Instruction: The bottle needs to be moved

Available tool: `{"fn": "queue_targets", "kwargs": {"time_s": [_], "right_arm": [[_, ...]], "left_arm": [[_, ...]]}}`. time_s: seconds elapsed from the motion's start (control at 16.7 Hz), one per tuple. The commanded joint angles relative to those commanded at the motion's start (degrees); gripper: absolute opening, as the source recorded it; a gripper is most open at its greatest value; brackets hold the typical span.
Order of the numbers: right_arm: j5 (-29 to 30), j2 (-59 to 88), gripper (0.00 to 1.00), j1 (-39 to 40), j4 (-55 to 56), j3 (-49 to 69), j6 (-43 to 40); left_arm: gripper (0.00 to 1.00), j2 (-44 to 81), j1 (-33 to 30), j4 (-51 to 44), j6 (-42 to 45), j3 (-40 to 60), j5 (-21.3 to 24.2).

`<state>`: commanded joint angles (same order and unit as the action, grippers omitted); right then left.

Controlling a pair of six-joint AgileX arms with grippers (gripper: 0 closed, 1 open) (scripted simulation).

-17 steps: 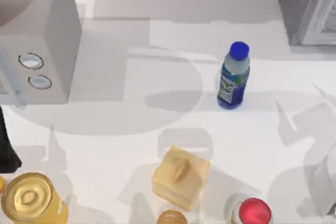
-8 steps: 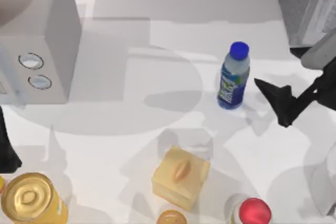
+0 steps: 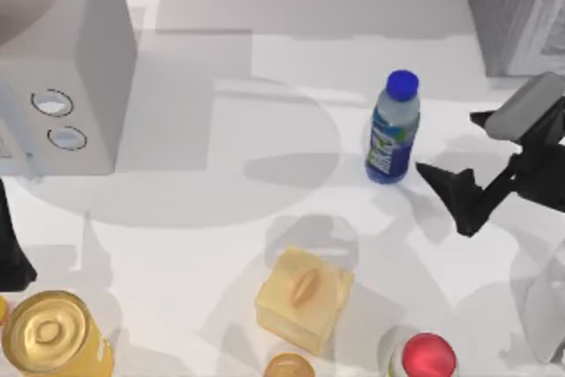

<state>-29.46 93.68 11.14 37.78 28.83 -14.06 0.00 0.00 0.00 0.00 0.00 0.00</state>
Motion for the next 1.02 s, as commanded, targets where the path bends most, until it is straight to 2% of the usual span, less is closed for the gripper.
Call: {"fn": "queue_targets", "kwargs": {"time_s": [0.18, 0.42, 0.78, 1.02], "right_arm": [[0.16, 0.12, 1.0, 0.08, -0.4, 1.06, 0.27], [2.3, 5.39, 1.0, 2.96, -1.08, 8.2, 2.05], [6.65, 20.61, 1.0, 7.34, 5.8, 16.4, 3.73], [7.7, 22.67, 1.0, 8.19, 7.49, 16.9, 4.11]], "left_arm": [[1.0, 0.0, 0.0, 0.0, 0.0, 0.0, 0.0], [1.0, 0.0, 0.0, 0.0, 0.0, 0.0, 0.0], [1.0, 0.0, 0.0, 0.0, 0.0, 0.0, 0.0], [1.0, 0.0, 0.0, 0.0, 0.0, 0.0, 0.0]]}}
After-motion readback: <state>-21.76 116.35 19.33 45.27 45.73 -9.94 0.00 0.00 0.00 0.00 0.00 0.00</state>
